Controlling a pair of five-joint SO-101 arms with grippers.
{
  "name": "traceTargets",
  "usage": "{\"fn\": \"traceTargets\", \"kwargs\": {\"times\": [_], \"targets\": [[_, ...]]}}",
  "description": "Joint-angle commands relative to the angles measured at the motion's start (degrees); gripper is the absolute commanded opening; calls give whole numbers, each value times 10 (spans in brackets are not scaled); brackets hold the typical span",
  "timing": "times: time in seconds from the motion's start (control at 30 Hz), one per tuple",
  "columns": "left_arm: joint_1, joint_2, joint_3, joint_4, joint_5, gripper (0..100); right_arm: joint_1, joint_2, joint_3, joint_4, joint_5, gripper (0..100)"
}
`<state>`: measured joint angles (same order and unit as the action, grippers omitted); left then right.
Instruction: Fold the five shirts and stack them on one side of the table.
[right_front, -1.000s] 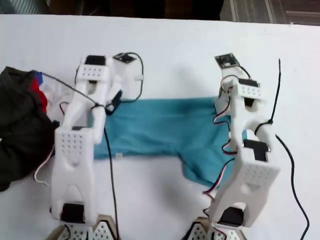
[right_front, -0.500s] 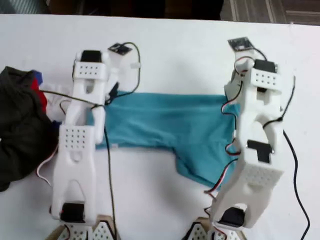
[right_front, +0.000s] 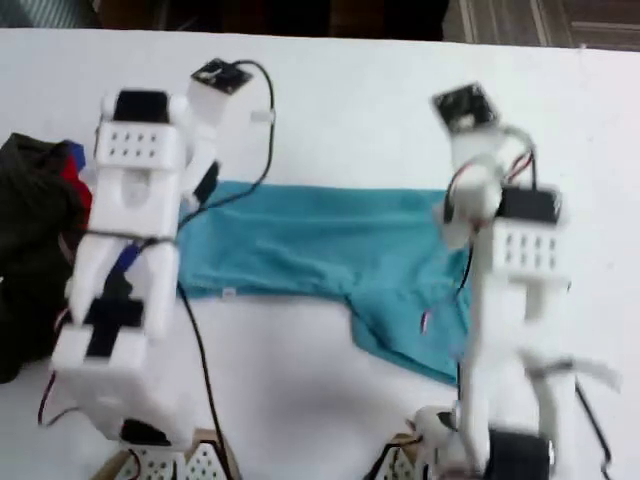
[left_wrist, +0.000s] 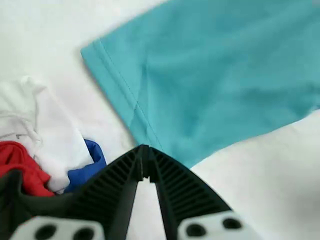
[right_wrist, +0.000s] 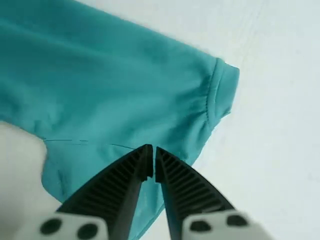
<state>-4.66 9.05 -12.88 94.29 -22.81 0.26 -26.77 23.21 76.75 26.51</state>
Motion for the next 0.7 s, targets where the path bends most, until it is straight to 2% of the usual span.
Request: {"fn": "traceTargets", "kwargs": {"times": [0.0, 0.17, 0.27, 0.37, 0.5, 0.67], "targets": [[-3, -120, 229, -135, -6, 26, -29, -140, 160, -43, -1, 20], [-4, -151, 422, -299, -4, 26, -66, -210, 331, -80, -1, 22], [-4, -151, 474, -378, -1, 26, -109, -211, 387, -92, 1, 22], [-4, -150, 509, -447, -1, 26, -148, -211, 394, -97, 47, 22], [-4, -150, 554, -526, -1, 26, -193, -211, 409, -98, 75, 22], [-2, -150, 582, -563, 0, 26, -185, -211, 422, -102, 76, 22]]}}
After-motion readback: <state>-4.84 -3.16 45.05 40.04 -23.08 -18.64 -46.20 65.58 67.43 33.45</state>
